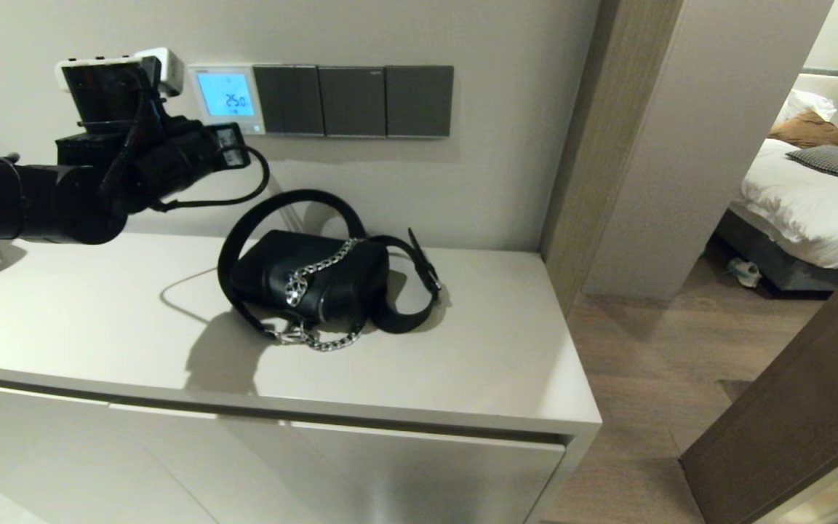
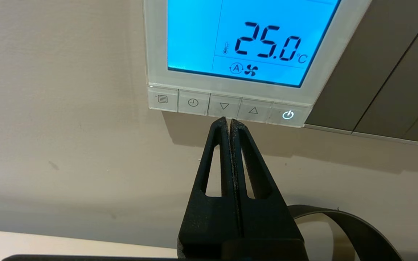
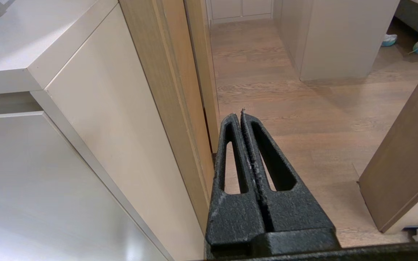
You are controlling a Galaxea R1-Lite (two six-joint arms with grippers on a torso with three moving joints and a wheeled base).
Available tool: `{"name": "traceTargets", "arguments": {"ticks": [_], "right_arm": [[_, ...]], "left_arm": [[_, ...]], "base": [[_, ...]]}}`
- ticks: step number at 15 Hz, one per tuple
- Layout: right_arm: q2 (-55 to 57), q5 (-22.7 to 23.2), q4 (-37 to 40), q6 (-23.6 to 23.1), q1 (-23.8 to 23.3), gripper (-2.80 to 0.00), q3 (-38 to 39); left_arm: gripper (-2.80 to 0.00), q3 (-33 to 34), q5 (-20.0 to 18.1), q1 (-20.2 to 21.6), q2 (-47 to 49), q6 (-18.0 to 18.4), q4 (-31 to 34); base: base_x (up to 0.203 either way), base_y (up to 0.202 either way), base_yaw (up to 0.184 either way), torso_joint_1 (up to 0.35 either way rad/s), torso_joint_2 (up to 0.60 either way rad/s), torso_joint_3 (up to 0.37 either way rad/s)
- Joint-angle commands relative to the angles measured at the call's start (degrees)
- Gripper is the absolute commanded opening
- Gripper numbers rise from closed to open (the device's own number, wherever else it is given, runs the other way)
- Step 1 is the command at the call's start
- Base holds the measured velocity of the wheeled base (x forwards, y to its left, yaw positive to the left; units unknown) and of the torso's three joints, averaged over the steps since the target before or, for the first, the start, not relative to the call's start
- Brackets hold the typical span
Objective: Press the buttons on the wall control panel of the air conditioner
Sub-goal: Press the temperature decrease button
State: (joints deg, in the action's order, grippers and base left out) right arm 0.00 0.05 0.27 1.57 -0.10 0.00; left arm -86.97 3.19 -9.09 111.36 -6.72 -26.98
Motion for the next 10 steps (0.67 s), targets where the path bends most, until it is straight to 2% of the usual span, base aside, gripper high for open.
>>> {"name": "traceTargets", "arguments": {"ticks": [1, 10], "right_arm": [[0.1, 0.0, 0.0, 0.0, 0.0, -2.80, 0.1], [0.1, 0.0, 0.0, 0.0, 0.0, -2.80, 0.1]], "left_arm": [[-2.80, 0.3, 0.1, 0.0, -0.4, -0.1, -0.5], [-2.80, -0.7, -0.6, 0.0, 0.6, -0.1, -0.9]], "base": [[0.000, 0.000, 0.000, 0.000, 0.00, 0.000], [0.000, 0.000, 0.000, 0.000, 0.00, 0.000]]}}
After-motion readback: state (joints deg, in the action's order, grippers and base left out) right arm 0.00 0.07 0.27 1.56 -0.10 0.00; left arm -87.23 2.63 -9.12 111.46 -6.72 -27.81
